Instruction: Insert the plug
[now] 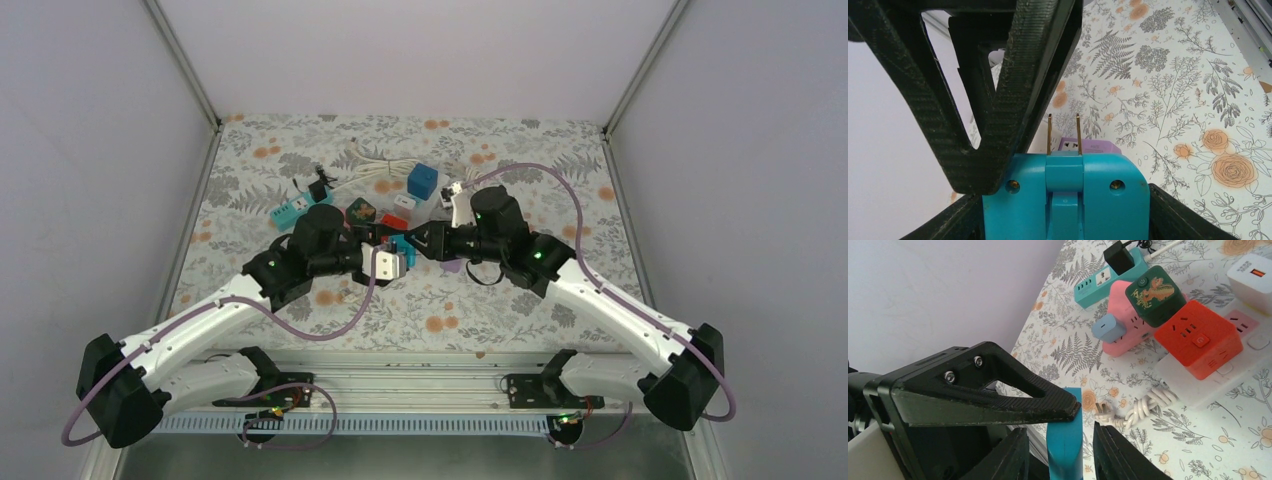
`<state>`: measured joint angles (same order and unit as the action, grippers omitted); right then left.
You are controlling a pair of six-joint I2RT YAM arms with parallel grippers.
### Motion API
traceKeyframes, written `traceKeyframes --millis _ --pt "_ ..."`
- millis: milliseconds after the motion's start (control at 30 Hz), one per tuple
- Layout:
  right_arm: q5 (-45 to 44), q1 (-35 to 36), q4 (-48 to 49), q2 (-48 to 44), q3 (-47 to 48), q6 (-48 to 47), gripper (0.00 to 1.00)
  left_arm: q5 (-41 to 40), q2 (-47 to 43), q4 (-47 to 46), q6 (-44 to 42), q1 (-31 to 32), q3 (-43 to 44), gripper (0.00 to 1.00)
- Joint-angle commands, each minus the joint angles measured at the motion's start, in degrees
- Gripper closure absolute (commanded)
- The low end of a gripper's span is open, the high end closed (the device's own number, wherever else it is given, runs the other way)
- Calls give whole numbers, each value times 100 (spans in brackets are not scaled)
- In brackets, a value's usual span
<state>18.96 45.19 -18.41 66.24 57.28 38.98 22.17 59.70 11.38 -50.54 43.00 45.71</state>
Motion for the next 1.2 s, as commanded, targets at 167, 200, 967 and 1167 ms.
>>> traceKeyframes --millis 167,200,967,1167 --pt "405 -63 303 111 -190 -5 71 260 -77 -396 -124 33 -84 39" --pt "426 -65 303 129 -195 -8 72 242 -79 -422 -135 35 -91 38" --pt "-1351 -289 778 -1610 -606 -698 97 472 -522 -1969 2310 24 6 0" --pt "-1232 -296 1099 -2026 -617 -1108 97 -105 -356 -2125 4944 -57 660 0"
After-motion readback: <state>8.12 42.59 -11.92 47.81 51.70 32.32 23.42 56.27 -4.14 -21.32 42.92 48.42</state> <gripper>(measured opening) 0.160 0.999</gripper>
